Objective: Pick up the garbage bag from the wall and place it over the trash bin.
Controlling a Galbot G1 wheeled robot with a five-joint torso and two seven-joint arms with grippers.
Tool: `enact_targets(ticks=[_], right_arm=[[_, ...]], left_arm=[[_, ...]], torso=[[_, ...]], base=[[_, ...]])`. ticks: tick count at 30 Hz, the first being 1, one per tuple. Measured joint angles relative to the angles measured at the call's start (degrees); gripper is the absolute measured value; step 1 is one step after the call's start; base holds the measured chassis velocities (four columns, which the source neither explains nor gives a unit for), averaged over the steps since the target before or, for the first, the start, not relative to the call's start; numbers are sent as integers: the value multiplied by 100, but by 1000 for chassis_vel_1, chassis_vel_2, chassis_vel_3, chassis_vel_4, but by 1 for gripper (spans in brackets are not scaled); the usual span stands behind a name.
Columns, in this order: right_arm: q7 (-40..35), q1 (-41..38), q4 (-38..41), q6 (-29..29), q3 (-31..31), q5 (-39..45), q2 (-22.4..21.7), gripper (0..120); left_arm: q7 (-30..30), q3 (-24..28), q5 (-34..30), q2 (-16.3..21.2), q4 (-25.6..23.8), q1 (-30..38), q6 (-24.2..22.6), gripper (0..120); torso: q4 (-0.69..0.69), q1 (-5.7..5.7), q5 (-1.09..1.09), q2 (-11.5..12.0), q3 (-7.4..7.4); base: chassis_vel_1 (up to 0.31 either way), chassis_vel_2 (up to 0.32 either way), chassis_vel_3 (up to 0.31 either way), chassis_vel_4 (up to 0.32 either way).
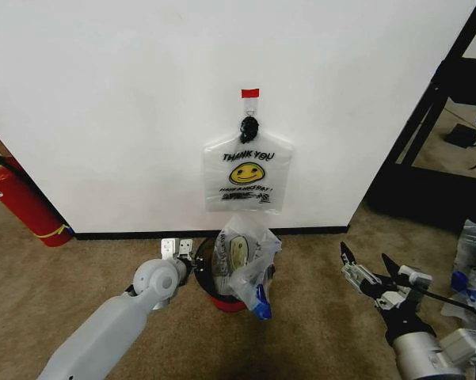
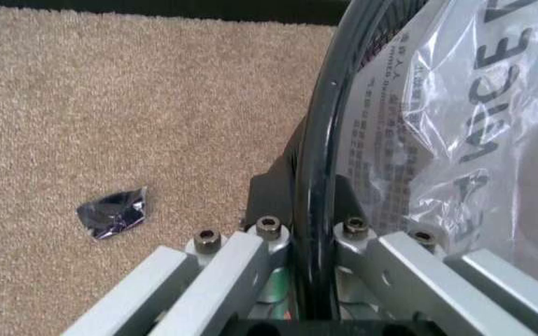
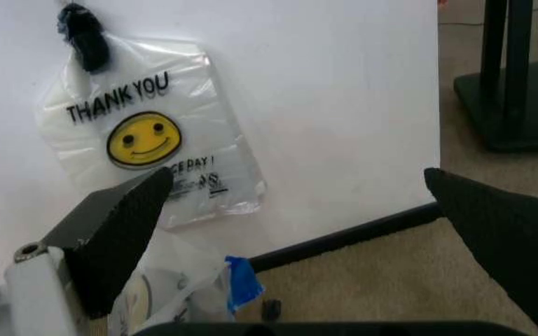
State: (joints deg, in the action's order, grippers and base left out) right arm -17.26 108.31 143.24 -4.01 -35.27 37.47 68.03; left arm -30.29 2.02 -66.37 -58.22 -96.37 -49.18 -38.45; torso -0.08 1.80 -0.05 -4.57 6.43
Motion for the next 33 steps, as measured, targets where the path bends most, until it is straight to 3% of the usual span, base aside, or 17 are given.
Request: enact_targets(ticks=[4,10,13,16,19,22,23,27,33], right_arm=[[6,6,0,0,13,-2,14,100],[21,-31,0,3,48,-7,14,100],[19,-50,0,0,60,-7,10,100],[14,-87,0,-22,99,-6,14,100],[13,-101,0,-22,117,-14,26,100],[7,-137,0,-4,99,-31,46,100],[-37,-191,0,5,1,-21,47,100],[-54,-287,-44,8,-212,51,39,100],[18,-527,-692,214,-1026,464,28,100]], left_arm=[[23,-30,-49,45,-25,28,-74,11],[61,-83,-139,255,-354,82,-216,38],[62,-98,-155,323,-425,105,-252,43],[89,-155,-144,573,-731,127,-287,60],[102,-209,-44,682,-914,114,-277,66],[145,-319,354,884,-1378,83,-176,78],[260,-273,766,1008,-1623,108,-65,83],[444,-106,1273,1123,-1895,190,58,93],[752,868,1919,1049,-2332,774,150,100]], torso=[[-1,0,-2,0,1],[-1,1,0,2,1],[-1,1,-1,2,1],[0,1,0,2,1],[-1,1,-1,2,1],[0,1,0,1,1],[1,1,0,2,1],[1,1,0,1,0],[0,1,4,2,1]], base=[[0,0,0,0],[0,0,0,0],[0,0,0,0],[0,0,0,0],[0,0,0,0],[0,0,0,0],[0,0,0,0],[0,0,0,0],[0,0,0,0]])
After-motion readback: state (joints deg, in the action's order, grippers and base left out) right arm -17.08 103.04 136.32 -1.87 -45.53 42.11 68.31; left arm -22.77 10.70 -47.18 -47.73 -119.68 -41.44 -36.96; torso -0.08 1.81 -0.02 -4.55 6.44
